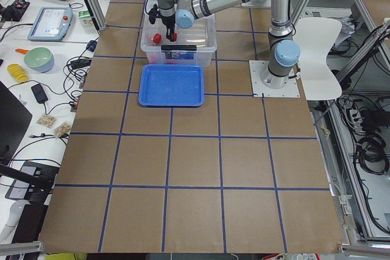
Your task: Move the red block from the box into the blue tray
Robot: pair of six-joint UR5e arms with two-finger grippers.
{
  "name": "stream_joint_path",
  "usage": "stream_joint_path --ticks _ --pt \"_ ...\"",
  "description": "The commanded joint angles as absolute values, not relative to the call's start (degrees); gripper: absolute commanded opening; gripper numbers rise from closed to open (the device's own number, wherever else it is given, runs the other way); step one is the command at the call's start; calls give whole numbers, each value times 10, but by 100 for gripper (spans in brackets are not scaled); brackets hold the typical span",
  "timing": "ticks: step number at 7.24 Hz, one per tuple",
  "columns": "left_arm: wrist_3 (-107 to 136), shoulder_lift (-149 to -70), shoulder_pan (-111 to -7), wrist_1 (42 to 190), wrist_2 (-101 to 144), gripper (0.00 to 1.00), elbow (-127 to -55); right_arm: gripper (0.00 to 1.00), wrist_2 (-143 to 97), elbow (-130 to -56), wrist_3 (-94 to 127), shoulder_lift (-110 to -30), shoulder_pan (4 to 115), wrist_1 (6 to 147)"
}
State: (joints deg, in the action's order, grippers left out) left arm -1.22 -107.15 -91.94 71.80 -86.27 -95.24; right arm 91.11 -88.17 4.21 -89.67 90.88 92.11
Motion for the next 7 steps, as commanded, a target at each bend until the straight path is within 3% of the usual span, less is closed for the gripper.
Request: stream_joint_path --ticks 1,3,7 --pt "-22 -1037 -884 838 -874 0 -885 100 911 -882 41 -897 908 920" --pt "-94 -1029 -802 860 -896 0 -864 100 911 -882 41 -897 907 921" --pt "-243 -1058 -677 840 -901 0 -905 100 911 -866 -19 -898 863 914"
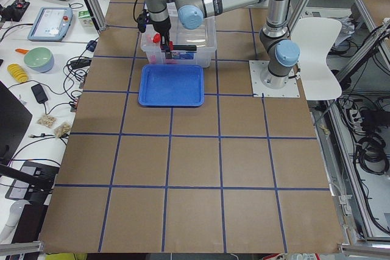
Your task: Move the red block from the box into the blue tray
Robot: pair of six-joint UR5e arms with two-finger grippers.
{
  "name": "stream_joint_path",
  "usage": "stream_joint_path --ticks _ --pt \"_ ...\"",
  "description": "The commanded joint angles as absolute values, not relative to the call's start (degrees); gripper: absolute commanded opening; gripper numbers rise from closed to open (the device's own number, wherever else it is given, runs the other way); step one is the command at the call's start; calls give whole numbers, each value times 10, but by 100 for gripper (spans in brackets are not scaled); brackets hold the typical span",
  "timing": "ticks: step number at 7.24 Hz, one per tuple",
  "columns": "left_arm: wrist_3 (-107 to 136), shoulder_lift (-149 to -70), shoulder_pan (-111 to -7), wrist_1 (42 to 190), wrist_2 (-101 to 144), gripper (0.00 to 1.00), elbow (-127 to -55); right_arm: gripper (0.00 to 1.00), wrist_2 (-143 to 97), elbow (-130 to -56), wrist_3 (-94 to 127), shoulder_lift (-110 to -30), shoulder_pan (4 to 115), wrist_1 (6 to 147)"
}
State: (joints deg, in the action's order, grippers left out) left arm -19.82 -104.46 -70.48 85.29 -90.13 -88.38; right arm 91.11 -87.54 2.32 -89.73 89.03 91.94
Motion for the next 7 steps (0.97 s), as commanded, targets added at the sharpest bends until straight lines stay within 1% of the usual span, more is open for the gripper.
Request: stream_joint_path --ticks 1,2,3,5,7 --pt "-245 -1068 -676 780 -902 0 -944 100 910 -856 -76 -902 819 903" --pt "-245 -1077 -675 728 -900 0 -986 100 911 -853 -143 -902 782 898" --pt "-246 -1088 -675 703 -901 0 -1007 100 912 -853 -215 -901 740 899" --pt "-247 -1115 -675 693 -903 0 -1008 100 907 -860 -334 -902 630 897" --pt "-247 -1139 -675 683 -903 0 -1010 100 901 -882 -395 -896 554 903"
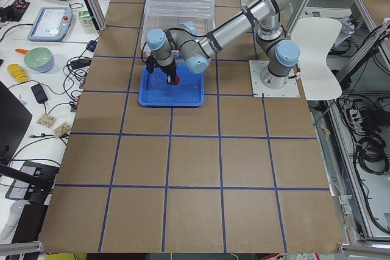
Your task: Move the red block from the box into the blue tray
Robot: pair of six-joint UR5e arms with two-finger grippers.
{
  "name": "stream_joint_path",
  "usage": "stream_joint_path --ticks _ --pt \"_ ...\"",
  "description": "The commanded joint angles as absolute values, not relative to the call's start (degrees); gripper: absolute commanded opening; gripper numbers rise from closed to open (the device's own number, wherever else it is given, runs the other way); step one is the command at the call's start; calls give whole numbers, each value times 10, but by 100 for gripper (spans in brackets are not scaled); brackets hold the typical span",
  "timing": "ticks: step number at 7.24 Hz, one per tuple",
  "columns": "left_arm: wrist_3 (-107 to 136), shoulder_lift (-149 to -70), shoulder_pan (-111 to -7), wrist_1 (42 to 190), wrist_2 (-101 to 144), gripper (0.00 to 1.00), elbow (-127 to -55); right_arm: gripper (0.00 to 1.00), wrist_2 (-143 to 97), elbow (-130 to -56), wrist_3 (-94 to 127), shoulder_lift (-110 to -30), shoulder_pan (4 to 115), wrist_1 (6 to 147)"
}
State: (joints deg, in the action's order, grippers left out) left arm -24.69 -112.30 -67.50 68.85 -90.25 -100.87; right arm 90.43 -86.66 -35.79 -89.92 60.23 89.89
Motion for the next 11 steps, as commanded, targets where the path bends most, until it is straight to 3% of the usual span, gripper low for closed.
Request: stream_joint_path --ticks 1,3,4,5,6,7,8,9,11 --pt "-248 -1150 -675 672 -903 0 -1010 100 900 -913 -418 -894 543 910" --pt "-246 -1160 -674 669 -903 0 -1010 100 900 -994 -417 -877 541 999" --pt "-246 -1163 -674 668 -903 10 -1010 100 902 -1033 -419 -872 541 1048" --pt "-246 -1165 -674 668 -904 35 -1010 100 901 -1055 -422 -861 541 1084" --pt "-246 -1165 -674 669 -904 40 -1010 100 900 -1059 -416 -853 545 1092" --pt "-245 -1165 -674 668 -905 56 -1009 100 902 -1059 -404 -849 548 1092" --pt "-246 -1164 -675 670 -906 59 -1007 100 900 -1059 -378 -847 548 1092" --pt "-246 -1164 -675 671 -906 80 -1005 100 900 -1059 -370 -848 553 1091" --pt "-243 -1145 -681 681 -905 100 -1001 100 901 -1059 -342 -849 591 1092"
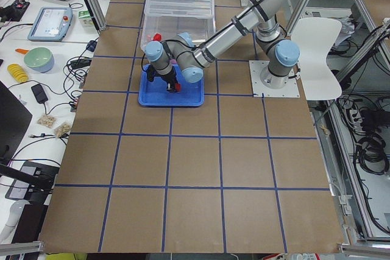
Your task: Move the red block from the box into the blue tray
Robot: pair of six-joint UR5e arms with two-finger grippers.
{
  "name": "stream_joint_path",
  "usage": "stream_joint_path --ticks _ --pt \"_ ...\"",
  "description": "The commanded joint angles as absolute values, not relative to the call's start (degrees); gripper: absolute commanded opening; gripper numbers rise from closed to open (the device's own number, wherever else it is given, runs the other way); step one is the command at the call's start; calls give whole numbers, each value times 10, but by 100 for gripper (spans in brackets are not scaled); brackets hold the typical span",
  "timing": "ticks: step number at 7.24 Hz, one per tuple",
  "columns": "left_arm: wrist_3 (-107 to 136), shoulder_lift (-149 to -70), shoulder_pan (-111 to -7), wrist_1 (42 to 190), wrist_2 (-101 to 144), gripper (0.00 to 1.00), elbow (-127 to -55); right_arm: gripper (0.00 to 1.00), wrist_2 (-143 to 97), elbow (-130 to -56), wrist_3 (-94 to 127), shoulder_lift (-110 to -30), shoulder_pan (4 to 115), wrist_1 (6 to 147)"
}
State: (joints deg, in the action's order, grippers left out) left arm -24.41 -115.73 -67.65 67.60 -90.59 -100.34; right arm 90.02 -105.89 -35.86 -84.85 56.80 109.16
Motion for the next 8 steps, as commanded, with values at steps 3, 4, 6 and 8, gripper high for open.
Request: stream_joint_path --ticks 3,4,6,8 --pt "-239 -1061 -692 810 -899 100 -929 100 884 -1061 -333 -853 612 1088" --pt "-238 -1034 -703 861 -898 100 -894 100 883 -1061 -304 -853 634 1092" --pt "-190 -976 -753 940 -897 100 -846 100 882 -1061 -241 -853 684 1093" --pt "-115 -922 -807 962 -897 100 -857 100 882 -1060 -187 -852 733 1095"
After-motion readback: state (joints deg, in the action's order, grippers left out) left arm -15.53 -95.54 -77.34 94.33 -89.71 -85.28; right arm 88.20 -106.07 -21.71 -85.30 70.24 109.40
